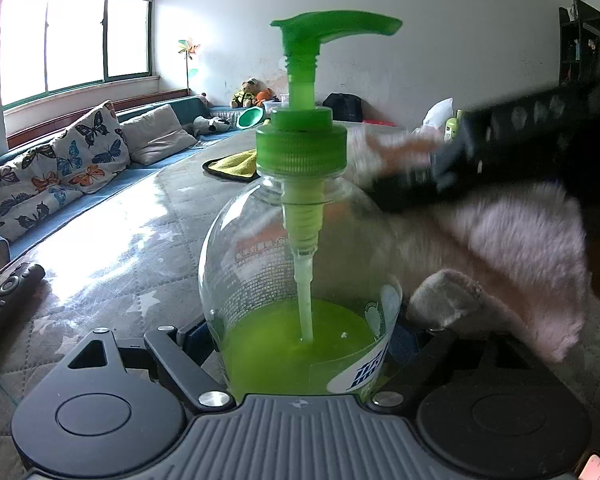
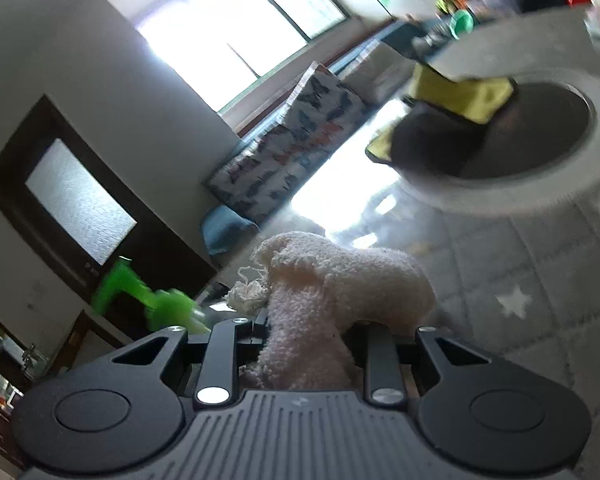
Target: Clean container
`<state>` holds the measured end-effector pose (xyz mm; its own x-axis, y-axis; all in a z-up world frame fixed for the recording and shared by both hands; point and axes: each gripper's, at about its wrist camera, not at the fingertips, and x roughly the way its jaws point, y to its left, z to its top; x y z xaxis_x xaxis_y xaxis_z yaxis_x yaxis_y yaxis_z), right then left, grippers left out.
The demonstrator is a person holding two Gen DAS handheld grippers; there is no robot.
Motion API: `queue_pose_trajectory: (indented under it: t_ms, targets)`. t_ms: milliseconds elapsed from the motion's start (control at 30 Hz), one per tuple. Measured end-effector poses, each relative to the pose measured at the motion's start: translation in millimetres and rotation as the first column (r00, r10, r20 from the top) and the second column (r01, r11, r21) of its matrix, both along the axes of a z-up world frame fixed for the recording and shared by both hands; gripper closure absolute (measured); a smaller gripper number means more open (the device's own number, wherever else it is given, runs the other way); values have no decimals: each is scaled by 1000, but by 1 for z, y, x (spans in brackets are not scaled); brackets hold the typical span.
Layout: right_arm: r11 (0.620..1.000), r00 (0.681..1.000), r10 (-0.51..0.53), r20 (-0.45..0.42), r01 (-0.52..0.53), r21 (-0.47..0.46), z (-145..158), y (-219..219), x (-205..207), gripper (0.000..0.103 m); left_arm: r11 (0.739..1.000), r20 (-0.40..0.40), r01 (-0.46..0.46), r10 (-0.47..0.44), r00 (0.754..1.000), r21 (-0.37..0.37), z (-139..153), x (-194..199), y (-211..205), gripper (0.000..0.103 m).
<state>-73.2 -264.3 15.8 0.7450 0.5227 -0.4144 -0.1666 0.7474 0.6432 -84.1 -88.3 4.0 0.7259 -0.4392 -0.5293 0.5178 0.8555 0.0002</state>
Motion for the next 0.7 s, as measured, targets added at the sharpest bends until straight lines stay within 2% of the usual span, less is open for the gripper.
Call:
queue_pose_trajectory:
  t_ms: [100,167,300,367,500,700]
  targets:
    - [999,1000,14,-17,-14,-44,-6,-1,0,78,1000,-5,-1,1,1000,-4,0,-1,0,15]
    - [996,1000,28,-14,-29,-82,-4,-1,-4,73,1000,-7,4,-4,1000,-22,2,-2,2,15]
    - [977,998,56,10,-53,-208,5,2,-13,70,1000,40,23,-23,999,-1,6,-4,6,15]
    - [962,997,70,20,-63,-267,9,4,-16,66,1000,52,26,-25,998,-5,11,-6,6,15]
    - [929,995,93,32,-75,-362,12,9,-28,65,999,73,28,-24,997,-43,24,-9,8,14]
    - [887,990,128,59,-88,-454,13,23,-47,69,1000,37,31,-31,999,-2,24,2,-4,15]
